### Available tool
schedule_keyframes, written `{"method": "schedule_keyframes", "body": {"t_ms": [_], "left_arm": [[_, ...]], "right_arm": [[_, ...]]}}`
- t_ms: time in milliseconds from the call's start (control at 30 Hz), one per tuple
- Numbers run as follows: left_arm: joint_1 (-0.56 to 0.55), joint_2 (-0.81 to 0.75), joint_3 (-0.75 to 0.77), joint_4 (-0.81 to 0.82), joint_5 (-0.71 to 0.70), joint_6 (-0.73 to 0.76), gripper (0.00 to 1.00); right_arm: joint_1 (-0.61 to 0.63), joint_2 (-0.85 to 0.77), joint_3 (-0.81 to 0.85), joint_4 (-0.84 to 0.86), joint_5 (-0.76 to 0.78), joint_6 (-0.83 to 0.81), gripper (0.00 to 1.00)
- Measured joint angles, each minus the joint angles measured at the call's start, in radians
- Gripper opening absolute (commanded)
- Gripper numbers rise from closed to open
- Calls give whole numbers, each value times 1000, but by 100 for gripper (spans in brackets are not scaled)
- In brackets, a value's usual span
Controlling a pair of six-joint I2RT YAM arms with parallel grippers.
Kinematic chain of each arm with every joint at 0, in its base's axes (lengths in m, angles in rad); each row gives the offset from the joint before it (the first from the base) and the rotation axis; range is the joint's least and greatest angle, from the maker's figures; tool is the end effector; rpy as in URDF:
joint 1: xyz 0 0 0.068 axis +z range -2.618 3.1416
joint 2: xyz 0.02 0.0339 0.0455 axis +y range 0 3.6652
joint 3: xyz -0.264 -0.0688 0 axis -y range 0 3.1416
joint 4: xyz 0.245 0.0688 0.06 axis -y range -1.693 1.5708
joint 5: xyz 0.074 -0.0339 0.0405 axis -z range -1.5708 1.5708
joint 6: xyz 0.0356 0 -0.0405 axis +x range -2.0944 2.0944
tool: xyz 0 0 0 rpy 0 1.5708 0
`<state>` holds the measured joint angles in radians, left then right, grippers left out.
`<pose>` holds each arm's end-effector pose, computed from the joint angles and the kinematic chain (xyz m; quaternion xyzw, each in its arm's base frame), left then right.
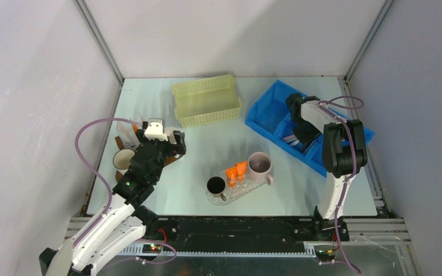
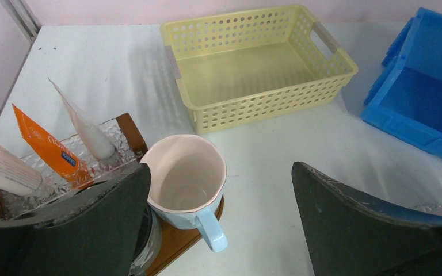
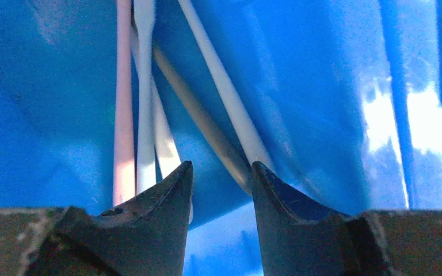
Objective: Prepare toiletry sets of a toothbrush and toothpaste on the tray
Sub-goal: Pick up the toothbrush from the storage box.
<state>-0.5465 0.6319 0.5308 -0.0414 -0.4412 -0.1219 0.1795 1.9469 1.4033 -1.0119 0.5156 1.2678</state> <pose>0.1462 -0.0711 0.2893 0.0153 0.7510 -0.0534 0.6580 0.3567 0.0469 0.1787 0.5022 0.8263 -0.1862 0.1743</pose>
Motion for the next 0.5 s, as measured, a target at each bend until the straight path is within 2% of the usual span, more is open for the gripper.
{"method": "schedule_keyframes", "body": {"t_ms": [200, 333, 500], "left_arm": [[4, -6, 0, 21, 9, -1, 99], [5, -6, 0, 22, 11, -2, 99], [6, -6, -6, 30, 11, -2, 99]], "right_arm": [[-13, 36, 0, 9, -32, 0, 43], [-20, 51, -3, 38, -72, -4, 37], [-42, 51, -6, 57, -90, -20, 19]]}}
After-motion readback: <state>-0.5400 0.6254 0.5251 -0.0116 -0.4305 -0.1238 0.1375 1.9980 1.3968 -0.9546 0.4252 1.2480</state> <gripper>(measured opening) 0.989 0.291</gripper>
